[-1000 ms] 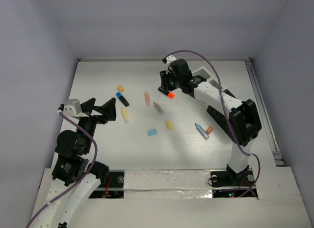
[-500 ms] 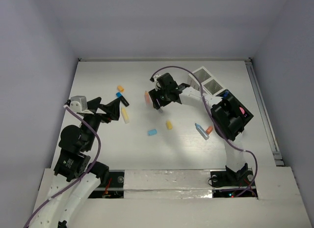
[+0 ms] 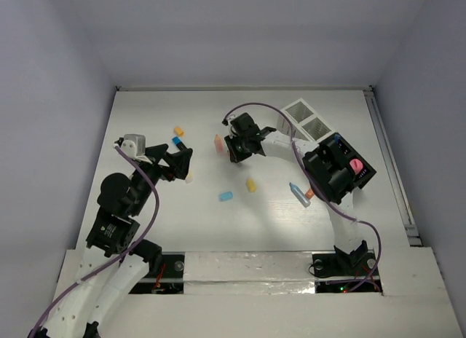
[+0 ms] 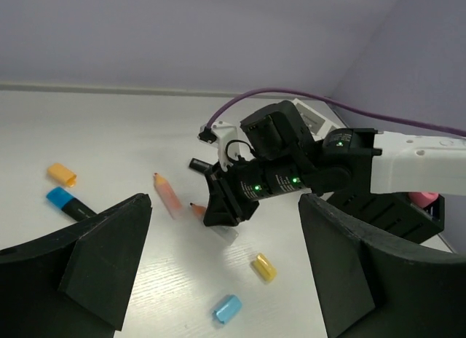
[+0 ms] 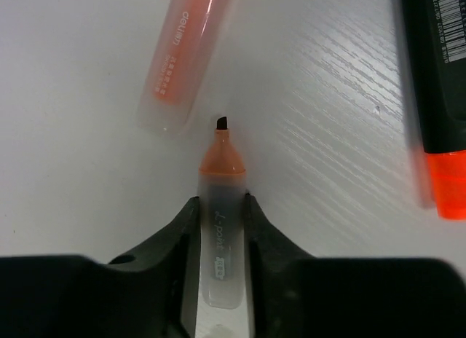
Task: Sort the stationery into containers
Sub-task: Pick up the pen from the center of the board.
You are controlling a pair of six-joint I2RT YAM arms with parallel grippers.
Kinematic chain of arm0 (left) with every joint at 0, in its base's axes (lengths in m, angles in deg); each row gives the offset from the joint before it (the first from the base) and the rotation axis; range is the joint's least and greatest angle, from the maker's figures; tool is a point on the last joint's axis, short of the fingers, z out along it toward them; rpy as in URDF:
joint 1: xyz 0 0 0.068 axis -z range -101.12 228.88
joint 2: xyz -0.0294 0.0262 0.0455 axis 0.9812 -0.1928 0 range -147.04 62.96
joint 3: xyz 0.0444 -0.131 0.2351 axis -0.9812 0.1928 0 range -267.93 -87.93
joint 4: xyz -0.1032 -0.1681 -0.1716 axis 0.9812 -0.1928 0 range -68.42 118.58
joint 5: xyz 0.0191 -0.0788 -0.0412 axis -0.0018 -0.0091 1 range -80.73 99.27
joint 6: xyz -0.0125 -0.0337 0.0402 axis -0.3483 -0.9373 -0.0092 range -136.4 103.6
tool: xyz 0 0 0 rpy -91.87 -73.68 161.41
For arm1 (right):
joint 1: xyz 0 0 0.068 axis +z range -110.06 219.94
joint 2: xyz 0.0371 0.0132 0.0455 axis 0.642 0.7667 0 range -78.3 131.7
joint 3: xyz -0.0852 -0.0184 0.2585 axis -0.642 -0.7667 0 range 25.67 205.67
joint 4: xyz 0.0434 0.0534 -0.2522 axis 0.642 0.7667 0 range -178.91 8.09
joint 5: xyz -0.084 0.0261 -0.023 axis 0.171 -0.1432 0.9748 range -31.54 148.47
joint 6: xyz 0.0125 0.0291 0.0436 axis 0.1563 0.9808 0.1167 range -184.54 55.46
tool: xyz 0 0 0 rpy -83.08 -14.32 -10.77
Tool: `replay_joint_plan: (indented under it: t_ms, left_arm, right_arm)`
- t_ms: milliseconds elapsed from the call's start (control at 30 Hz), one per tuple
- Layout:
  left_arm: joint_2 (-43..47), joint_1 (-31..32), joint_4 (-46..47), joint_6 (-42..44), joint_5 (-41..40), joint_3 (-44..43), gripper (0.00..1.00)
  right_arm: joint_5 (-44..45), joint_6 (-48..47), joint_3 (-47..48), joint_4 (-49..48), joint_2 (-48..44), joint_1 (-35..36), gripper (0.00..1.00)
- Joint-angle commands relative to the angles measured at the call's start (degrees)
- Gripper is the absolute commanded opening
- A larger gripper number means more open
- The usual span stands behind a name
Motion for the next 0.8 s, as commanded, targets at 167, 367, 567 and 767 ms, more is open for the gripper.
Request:
replay_joint_plan:
  t_ms: [167,367,567,767]
  left_arm:
    - [-1.4,-0.3,-0.2,-3.7,1.1,-1.3,0.79]
    - [-5.8,-0.3,-1.6,-5.3,3.1,-1.4,0.77]
    - [-10.1,-0.3,-0.8,-6.5,8.8,-0.7,0.63]
    - [-12.4,-0.3,3.4,-9.5,14.0,1.4,0.57]
  right_arm:
    - [3.7,2.8,-4.9,-3.8,-6.5,-0.1,0.13]
    - [2.6,6.6,-11.4,-11.1,-19.5,-0.1,0.12]
    - [-3.2,15.5,-20.1,-23.1,-29.5,-0.1,0.12]
    - [-9.9,25.0,-26.0,-33.5,-34.2,0.4,0.13]
